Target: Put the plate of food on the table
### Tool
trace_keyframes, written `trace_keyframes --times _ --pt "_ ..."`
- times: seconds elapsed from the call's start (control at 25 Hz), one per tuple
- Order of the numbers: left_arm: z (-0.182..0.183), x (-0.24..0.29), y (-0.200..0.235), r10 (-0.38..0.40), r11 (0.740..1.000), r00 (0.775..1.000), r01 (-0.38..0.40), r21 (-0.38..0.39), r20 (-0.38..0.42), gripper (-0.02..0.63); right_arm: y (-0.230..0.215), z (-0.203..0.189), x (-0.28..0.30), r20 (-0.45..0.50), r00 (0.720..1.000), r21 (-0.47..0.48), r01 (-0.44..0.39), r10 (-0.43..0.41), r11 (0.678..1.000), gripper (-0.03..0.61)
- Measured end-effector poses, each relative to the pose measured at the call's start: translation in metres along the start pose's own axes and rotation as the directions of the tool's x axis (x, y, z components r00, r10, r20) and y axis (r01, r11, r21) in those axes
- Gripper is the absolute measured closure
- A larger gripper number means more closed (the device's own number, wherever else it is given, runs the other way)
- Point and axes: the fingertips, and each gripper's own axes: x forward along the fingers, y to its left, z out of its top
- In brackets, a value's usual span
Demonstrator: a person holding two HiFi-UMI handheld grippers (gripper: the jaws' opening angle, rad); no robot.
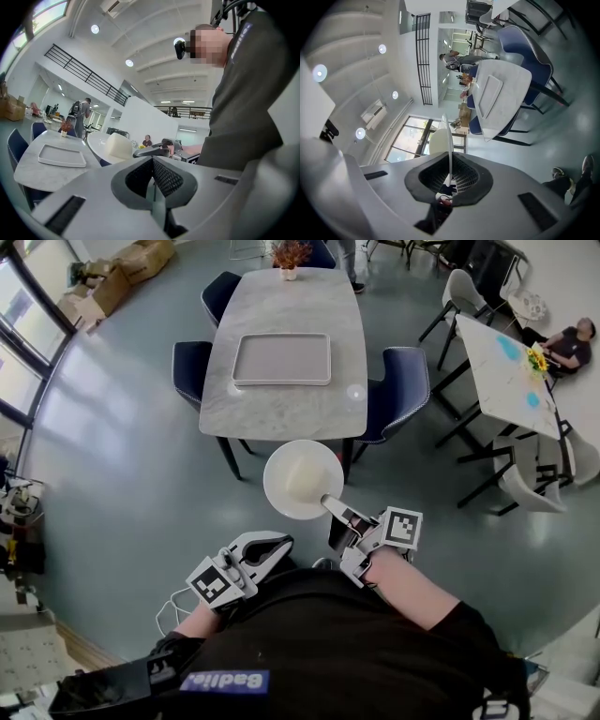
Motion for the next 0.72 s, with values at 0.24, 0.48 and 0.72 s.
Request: trace_keyframes --times 0.24,0.48,0.72 --pt "0.000 0.008 0.017 -0.003 1.000 1.000 0.003 -0.005 0.004 0.610 -0.003 0.016 0.012 -0.006 1.000 -0.026 0.013 -0.014 1.000 0.558" --pt "0.007 0.006 0.061 -0.023 1.000 1.000 0.024 -0.009 0.008 0.609 -0.005 0.031 0.048 0.016 1.000 -0.015 0.011 -0.011 1.000 0.558" --pt "0.025 0.004 0.122 -0.047 0.999 0.999 0.047 -0.002 -0.007 0.609 -0.008 0.054 0.097 0.052 0.998 0.013 0.023 -0.024 1.000 0.558"
